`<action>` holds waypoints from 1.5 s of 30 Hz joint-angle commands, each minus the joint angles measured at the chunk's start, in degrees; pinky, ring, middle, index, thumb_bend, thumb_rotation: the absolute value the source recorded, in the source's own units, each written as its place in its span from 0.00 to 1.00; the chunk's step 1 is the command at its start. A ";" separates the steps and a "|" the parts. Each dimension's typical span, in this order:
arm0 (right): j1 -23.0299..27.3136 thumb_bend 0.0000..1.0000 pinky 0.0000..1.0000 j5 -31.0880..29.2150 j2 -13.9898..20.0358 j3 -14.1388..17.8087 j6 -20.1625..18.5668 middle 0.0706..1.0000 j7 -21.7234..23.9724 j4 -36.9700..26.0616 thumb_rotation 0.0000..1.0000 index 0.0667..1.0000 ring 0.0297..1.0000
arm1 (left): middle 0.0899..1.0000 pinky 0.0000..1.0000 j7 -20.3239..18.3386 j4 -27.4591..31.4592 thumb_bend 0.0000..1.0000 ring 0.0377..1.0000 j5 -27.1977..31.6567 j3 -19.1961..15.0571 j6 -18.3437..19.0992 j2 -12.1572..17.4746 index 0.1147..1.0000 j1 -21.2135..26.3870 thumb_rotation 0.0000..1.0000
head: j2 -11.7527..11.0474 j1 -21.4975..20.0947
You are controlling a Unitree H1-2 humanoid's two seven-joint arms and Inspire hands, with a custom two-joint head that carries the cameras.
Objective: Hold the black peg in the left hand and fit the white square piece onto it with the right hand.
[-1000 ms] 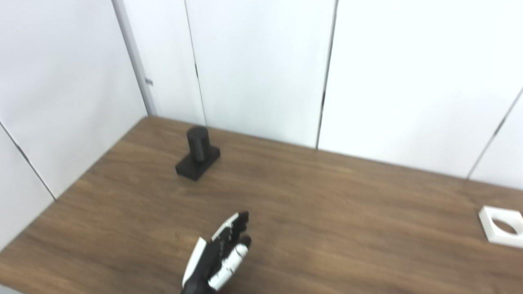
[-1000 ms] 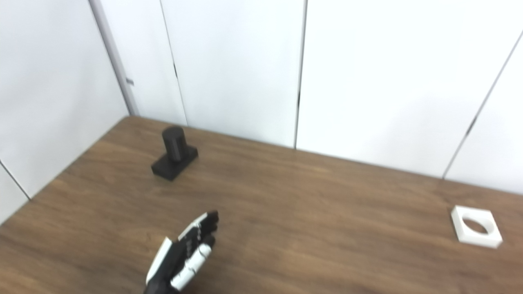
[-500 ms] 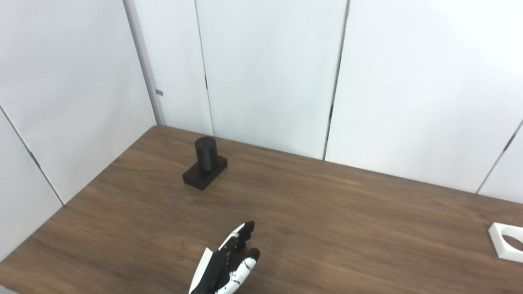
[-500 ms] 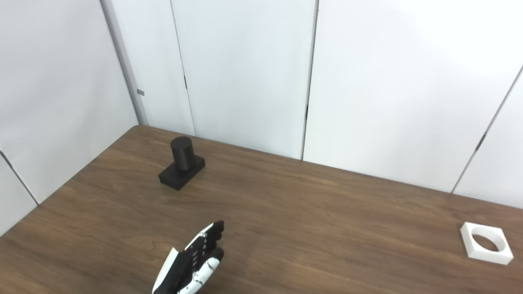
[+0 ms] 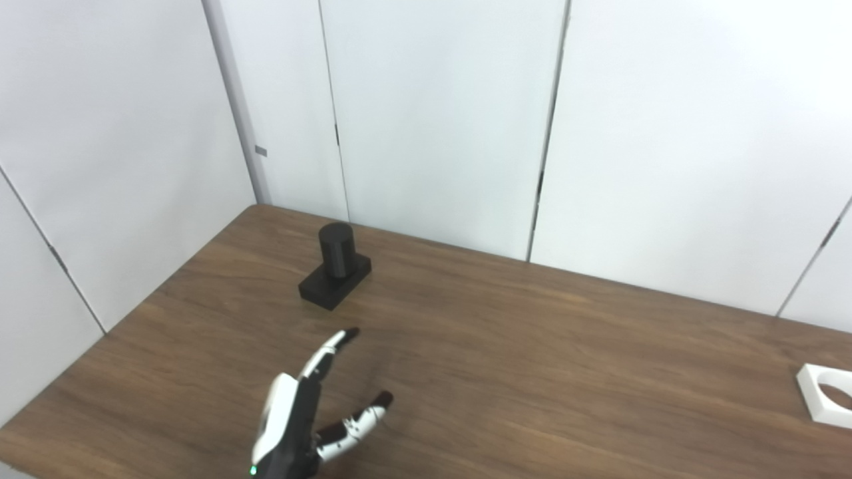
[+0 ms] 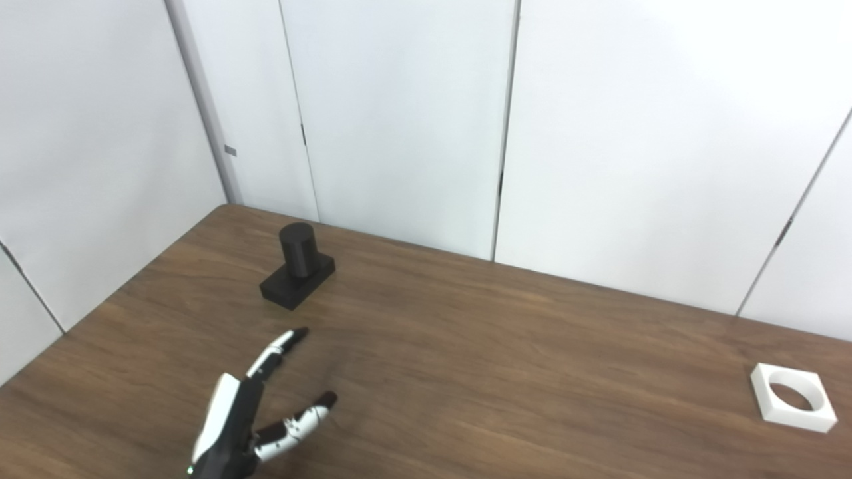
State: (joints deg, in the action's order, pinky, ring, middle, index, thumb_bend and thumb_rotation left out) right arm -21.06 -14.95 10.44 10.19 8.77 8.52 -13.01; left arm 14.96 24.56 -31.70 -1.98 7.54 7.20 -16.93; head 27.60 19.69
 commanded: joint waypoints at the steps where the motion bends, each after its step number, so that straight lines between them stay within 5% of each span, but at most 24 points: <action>1: 0.64 0.61 1.00 0.70 -0.18 -0.28 -0.11 0.95 -0.35 0.38 1.00 0.93 1.00 | 0.86 0.80 2.30 2.68 0.77 0.85 -8.51 -2.02 2.86 -0.37 0.82 5.77 0.39 | -0.06 -0.15; 7: 0.22 0.60 1.00 1.49 -0.26 -0.55 -1.60 0.94 -1.02 -1.04 1.00 0.92 1.00 | 0.85 0.69 -1.45 1.33 0.83 0.81 -13.35 -5.50 9.63 2.87 0.84 11.52 0.49 | 0.02 -0.36; 16: 0.11 0.63 1.00 1.01 0.07 -0.65 -0.94 0.94 -0.58 -0.57 1.00 0.92 1.00 | 0.87 0.77 -4.68 -3.79 0.84 0.87 -14.37 -7.34 14.93 5.69 0.85 17.78 0.53 | 0.19 -0.44; 33: -0.22 0.68 1.00 1.61 0.08 -1.03 -1.25 0.92 -0.76 -1.01 1.00 0.90 1.00 | 0.88 0.92 -1.74 -21.16 0.86 0.91 -14.29 -6.63 16.36 10.75 0.82 27.04 0.56 | 0.29 -1.25; 45: -0.59 0.70 1.00 1.89 0.17 -1.20 -1.56 0.91 -0.70 -1.56 1.00 0.91 0.98 | 0.85 0.91 2.34 -32.74 0.87 0.89 -12.93 -4.04 15.20 13.51 0.77 31.76 0.56 | 0.59 -1.63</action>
State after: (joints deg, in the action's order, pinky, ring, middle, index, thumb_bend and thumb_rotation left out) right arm -21.41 -13.62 10.47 9.49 7.56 7.60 -13.74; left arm 15.47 -7.97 -44.25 -6.08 23.75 18.51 11.75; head 28.12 18.02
